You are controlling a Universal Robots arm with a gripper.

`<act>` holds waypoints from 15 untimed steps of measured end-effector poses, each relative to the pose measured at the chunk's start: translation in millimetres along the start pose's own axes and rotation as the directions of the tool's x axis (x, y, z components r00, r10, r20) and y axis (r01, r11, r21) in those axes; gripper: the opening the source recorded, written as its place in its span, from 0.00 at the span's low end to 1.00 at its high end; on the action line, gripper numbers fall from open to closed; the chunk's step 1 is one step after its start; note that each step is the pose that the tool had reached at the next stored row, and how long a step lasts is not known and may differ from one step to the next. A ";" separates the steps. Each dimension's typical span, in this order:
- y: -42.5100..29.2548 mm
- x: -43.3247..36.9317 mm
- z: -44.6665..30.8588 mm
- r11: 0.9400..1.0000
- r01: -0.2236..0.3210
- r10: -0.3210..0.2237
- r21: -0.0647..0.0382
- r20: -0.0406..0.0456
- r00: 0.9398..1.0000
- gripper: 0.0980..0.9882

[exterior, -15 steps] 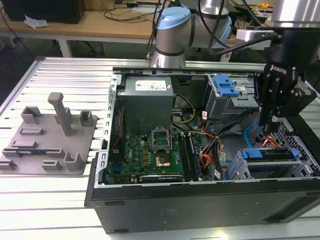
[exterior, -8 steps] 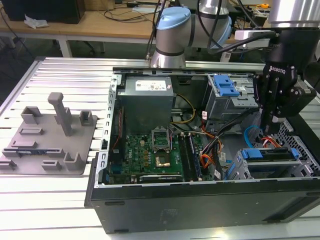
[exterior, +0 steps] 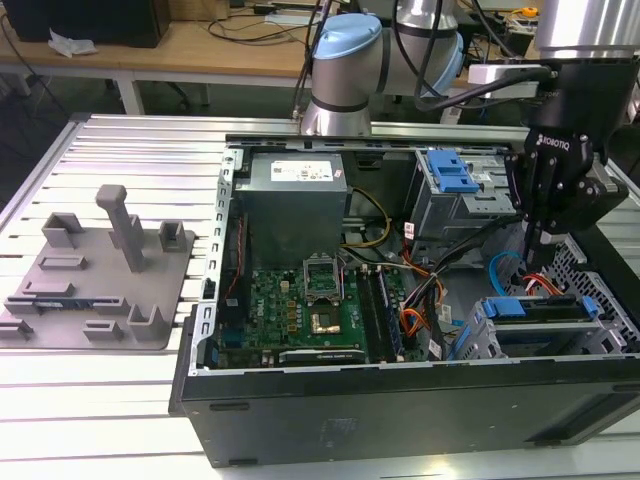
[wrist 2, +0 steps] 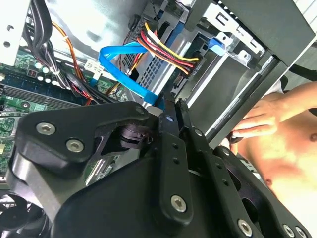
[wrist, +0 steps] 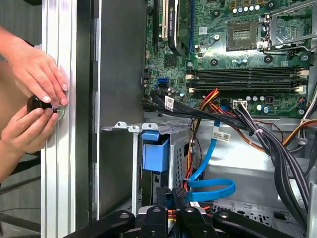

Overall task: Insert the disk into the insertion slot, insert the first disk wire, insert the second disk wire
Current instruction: 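Insert the second disk wire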

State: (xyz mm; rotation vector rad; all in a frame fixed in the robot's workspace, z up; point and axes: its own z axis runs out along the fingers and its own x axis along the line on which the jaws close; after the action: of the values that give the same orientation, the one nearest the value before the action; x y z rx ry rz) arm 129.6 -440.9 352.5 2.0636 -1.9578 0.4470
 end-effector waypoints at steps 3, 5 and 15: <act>0.0 -0.4 0.1 1.000 0.000 0.000 0.000 0.000 1.000 0.07; 0.0 -0.4 0.1 1.000 0.000 0.000 0.000 0.004 1.000 0.07; 0.3 10.7 4.8 1.000 -0.007 0.006 0.004 0.106 0.994 0.07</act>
State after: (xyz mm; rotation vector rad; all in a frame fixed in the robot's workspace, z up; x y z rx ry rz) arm 130.0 -452.6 352.4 2.1250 -2.0250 0.3491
